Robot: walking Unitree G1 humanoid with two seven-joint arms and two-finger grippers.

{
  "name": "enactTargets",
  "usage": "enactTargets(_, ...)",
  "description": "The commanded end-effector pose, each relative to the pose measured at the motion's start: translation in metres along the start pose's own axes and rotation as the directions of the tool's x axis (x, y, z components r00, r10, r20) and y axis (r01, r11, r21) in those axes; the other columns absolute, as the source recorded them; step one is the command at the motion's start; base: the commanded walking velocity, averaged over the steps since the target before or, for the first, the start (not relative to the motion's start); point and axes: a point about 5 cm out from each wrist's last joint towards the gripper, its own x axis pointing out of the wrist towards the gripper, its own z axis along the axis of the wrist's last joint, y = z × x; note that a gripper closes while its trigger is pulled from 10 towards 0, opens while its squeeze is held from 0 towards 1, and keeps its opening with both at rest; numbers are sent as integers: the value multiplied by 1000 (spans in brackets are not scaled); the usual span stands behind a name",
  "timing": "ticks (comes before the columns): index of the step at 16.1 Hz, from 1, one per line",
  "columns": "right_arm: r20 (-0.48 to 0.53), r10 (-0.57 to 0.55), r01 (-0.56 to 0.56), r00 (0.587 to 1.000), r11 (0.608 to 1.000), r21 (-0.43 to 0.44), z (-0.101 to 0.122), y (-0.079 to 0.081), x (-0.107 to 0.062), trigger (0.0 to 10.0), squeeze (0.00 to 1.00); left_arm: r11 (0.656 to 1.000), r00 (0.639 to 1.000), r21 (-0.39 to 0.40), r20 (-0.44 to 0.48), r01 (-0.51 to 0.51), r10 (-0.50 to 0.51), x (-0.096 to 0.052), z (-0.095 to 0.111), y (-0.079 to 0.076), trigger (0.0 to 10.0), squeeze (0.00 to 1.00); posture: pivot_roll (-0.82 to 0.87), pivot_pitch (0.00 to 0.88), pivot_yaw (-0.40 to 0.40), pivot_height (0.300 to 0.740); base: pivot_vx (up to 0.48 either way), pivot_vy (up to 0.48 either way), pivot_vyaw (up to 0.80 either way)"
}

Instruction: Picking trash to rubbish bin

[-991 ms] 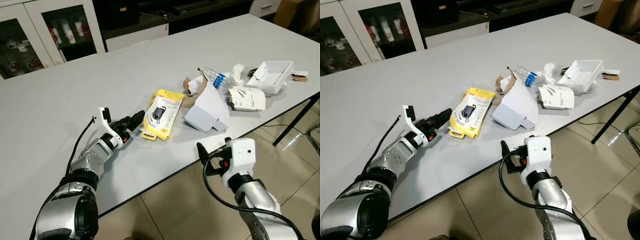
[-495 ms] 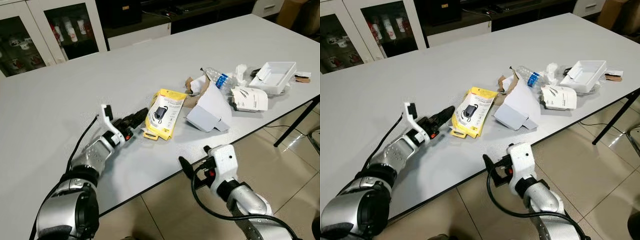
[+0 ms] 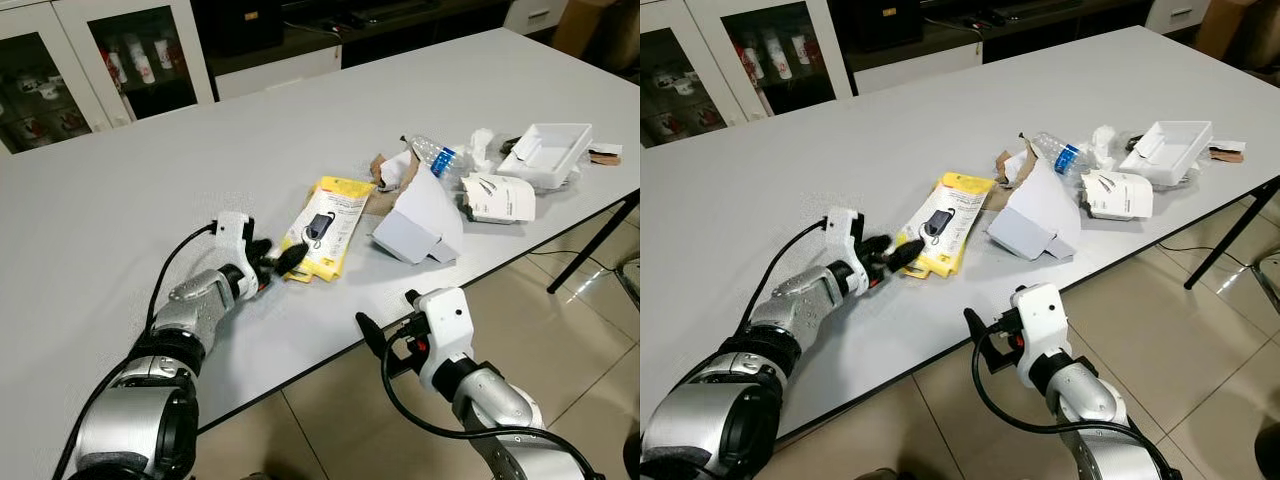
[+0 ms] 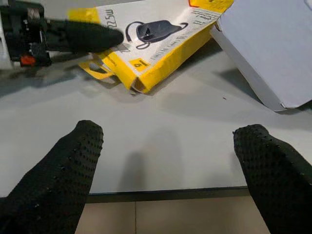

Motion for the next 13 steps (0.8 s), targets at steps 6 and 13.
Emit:
enactTargets(6, -10, 5, -5, 1000, 1000, -12, -1, 1, 3, 10000, 0, 988, 988, -93, 79, -124, 132, -5, 8, 14, 0, 0, -123, 42, 53, 740, 0, 0, 0)
enactTargets(13, -4, 4, -4, 1000, 1000, -27, -3, 1, 4, 10000, 0, 969, 984, -244, 178, 26, 18, -2, 11, 4, 0, 0, -117, 22, 52, 740, 0, 0, 0)
